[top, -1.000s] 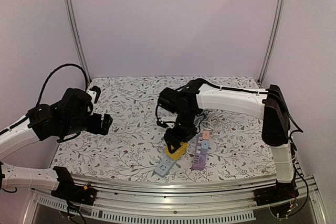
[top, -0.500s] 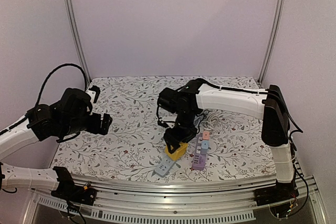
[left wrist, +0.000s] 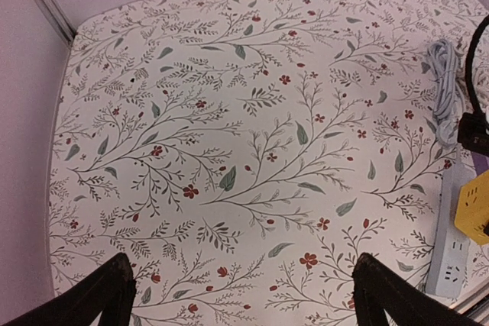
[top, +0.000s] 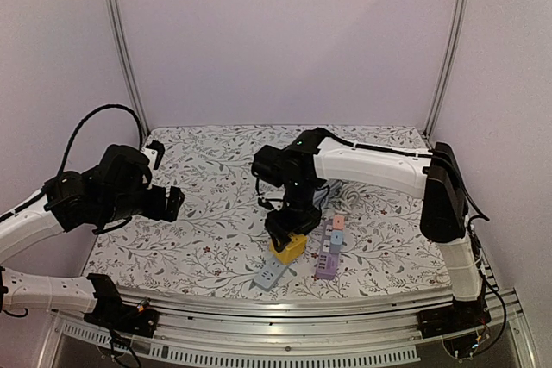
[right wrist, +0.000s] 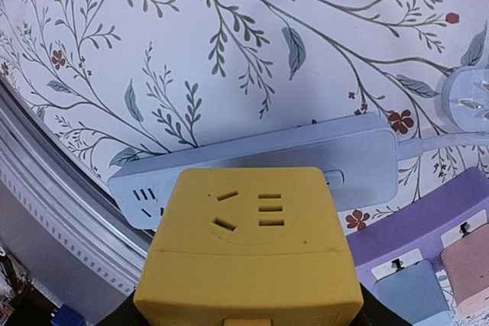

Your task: Insert the plug

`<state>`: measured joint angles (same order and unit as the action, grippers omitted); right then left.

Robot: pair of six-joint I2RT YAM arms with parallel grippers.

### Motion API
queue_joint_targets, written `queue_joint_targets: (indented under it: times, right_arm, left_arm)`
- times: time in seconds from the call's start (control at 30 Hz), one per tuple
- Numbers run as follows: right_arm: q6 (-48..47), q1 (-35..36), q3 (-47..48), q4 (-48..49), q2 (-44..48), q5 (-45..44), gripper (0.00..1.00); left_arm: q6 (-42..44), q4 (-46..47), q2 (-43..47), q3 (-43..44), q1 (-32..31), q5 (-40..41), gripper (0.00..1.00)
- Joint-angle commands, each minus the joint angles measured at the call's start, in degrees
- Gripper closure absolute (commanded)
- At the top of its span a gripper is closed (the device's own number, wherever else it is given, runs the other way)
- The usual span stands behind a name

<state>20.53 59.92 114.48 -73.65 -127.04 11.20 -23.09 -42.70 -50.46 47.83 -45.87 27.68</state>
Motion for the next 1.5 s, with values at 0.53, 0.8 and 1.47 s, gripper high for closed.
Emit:
queue_joint_targets:
  times: [0.53,0.8,1.47]
  right_arm:
    - [-5.08,4.94,-7.8,-2.96,-1.22,-2.59,1.0]
    - [-5.33,4.31,-7.04,-3.08,-0.73,-1.37,1.0]
    - [-3.83,4.21,0.65,-5.71,-8.12,-2.7,1.0]
  left_arm:
    - [0.44,0.3,0.18,-0.64,-1.07,0.37,0.01]
    - [0.51,0.34,-0.1,-0.64,-1.26,-0.08,0.01]
    - [0.48,0.23,0.2,-0.64,-2.47,0.71,0.0]
